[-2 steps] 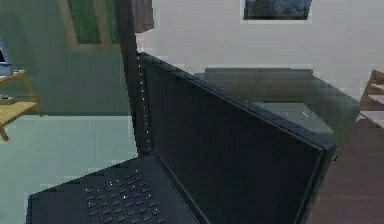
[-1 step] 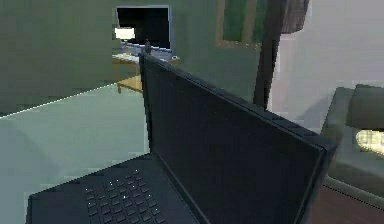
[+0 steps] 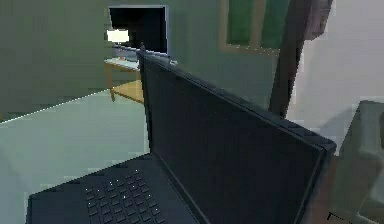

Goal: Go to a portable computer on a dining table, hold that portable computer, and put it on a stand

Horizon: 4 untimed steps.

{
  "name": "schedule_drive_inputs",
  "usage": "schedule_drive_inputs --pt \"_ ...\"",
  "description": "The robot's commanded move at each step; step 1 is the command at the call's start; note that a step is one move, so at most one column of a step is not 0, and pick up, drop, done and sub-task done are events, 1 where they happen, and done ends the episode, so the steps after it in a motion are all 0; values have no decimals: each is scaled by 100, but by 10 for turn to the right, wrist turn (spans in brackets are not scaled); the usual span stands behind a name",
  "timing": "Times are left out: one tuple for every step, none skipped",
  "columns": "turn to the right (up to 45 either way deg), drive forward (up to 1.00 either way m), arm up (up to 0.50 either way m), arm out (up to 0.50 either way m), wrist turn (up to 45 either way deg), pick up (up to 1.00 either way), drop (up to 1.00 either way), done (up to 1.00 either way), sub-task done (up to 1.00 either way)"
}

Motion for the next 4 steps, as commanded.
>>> schedule_drive_inputs --pt "-270 0 0 0 0 0 0 0 0" --pt "0 100 0 0 0 0 0 0 0" --pt "0 100 0 0 0 0 0 0 0" --pt "-30 0 0 0 0 0 0 0 0"
